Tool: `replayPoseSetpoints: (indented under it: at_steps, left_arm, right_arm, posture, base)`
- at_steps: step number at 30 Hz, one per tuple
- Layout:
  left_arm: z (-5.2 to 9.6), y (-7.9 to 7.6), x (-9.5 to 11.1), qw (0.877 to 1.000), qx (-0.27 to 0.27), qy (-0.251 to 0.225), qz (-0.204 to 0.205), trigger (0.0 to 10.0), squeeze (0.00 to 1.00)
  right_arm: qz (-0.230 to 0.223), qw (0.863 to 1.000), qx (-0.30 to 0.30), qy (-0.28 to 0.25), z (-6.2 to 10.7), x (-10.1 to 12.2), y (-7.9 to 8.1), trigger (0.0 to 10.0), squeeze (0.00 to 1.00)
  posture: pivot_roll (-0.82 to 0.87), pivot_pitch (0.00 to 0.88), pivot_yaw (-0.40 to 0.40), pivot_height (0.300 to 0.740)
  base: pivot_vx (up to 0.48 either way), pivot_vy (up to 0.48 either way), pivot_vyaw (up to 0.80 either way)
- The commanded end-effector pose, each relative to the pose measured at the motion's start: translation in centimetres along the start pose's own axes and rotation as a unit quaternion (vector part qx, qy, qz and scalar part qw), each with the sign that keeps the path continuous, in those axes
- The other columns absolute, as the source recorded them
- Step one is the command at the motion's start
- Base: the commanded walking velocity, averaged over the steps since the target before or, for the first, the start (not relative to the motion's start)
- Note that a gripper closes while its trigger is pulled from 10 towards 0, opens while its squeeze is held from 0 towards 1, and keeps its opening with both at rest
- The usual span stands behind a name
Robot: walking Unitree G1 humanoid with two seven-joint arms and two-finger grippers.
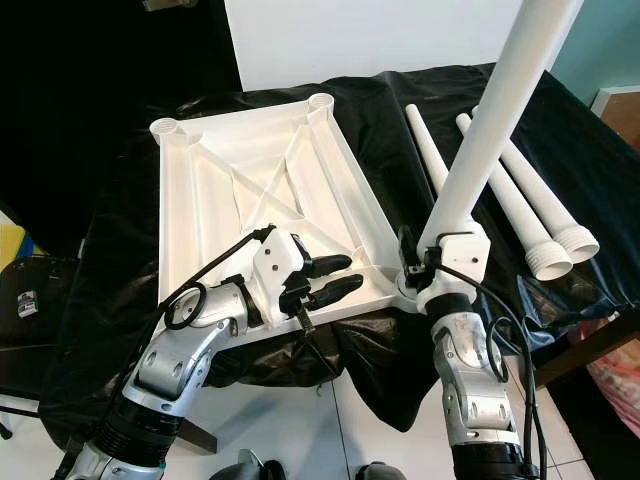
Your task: Building children table
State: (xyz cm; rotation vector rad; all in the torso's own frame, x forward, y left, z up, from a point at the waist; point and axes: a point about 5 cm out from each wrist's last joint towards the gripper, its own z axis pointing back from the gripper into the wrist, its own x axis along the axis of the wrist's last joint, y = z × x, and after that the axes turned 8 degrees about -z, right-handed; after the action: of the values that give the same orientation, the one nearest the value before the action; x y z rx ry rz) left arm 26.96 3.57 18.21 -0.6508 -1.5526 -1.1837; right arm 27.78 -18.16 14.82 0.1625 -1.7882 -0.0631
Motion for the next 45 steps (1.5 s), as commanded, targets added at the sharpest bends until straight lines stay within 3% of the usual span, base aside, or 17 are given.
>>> replayPoseSetpoints:
  at_steps: [1,10,21,36,45]
  left_arm:
    - [0.3,1.0,-0.3,0.995,0.1,0.023,0.001,10.0,0.0]
    - [0.4,1.1,-0.2,0.994,0.104,0.025,0.001,10.0,0.0]
    - [0.5,1.2,-0.1,0.994,0.104,0.027,0.0,10.0,0.0]
    - [0.4,1.3,0.1,0.994,0.106,0.027,-0.004,10.0,0.0]
    - [0.4,1.3,0.1,0.994,0.106,0.027,-0.003,10.0,0.0]
  right_arm:
    - [0.002,0.999,-0.004,0.05,1.0,-1.9,-0.5,10.0,0.0]
    - [0.047,0.994,0.088,0.04,2.2,-2.9,0.7,10.0,0.0]
    - [0.038,0.994,0.084,0.053,1.9,-4.5,0.3,10.0,0.0]
    - [-0.029,0.989,0.111,0.088,1.4,-5.9,0.9,10.0,0.0]
    - [-0.038,0.986,0.064,0.149,0.8,-7.0,0.1,10.0,0.0]
  posture:
    - [-0.07,0.12,0.037,0.74]
    - [-0.07,0.121,0.039,0.74]
    - [-0.06,0.119,0.043,0.74]
    - [-0.06,0.117,0.041,0.74]
    - [-0.06,0.119,0.041,0.74]
  base:
    - [0.0,0.0,0.0]
    - [0.0,0.0,0.0]
    - [0.0,0.0,0.0]
    - [0.0,0.0,0.0]
    - [0.0,0.0,0.0]
